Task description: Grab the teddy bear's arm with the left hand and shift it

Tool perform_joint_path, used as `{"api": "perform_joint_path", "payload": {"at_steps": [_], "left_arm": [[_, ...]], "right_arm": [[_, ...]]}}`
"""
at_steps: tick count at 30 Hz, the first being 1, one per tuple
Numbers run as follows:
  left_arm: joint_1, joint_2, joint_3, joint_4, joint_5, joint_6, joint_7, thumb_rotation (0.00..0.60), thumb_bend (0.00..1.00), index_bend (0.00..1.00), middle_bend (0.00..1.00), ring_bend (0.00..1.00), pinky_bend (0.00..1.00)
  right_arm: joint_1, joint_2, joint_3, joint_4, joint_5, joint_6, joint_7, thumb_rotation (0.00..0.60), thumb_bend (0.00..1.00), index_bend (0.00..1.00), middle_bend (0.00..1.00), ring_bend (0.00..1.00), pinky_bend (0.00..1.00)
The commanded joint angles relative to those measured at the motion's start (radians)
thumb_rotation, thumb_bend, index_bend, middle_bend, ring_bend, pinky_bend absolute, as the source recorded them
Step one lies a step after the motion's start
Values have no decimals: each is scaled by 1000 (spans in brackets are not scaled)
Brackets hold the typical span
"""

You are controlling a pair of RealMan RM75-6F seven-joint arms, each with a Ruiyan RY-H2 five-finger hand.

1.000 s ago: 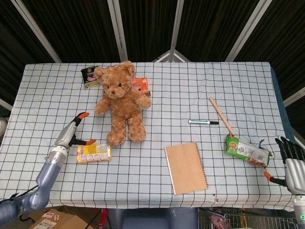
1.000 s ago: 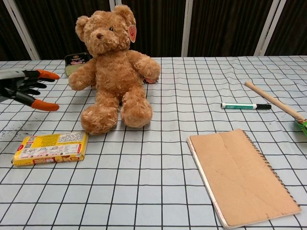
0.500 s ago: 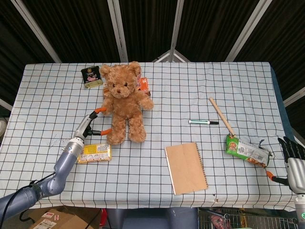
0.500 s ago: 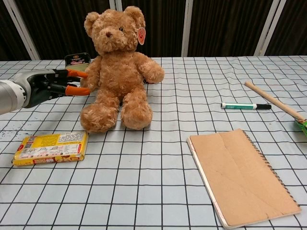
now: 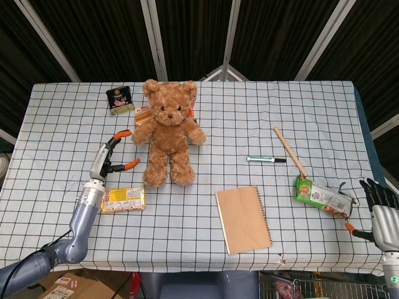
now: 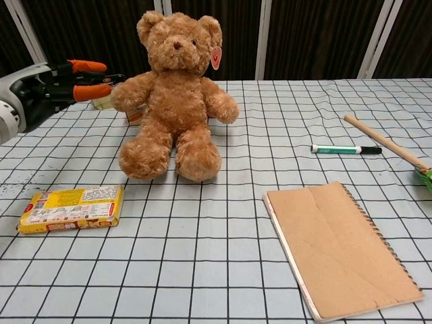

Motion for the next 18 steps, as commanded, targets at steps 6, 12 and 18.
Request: {"api": "perform_joint_path", "payload": {"at_steps": [6,12,18], "left_arm": [[-5,-25,-29,49,-42,37,-15,600,244,252,114,0,0],[-64,-53,-89,92,-155,-6,33,600,244,246,123,0,0],[-133,-79,-142,140,-270,-51,95,600,268,249,189,0,0]], "right_arm": [[4,-1,0,-6,9,-9,-11,600,171,0,0,0,0],[10,-4,2,-3,16,-19,-13,600,172,0,0,0,0],[16,-6,4,2,17,-28,-11,600,171,0,0,0,0]]}}
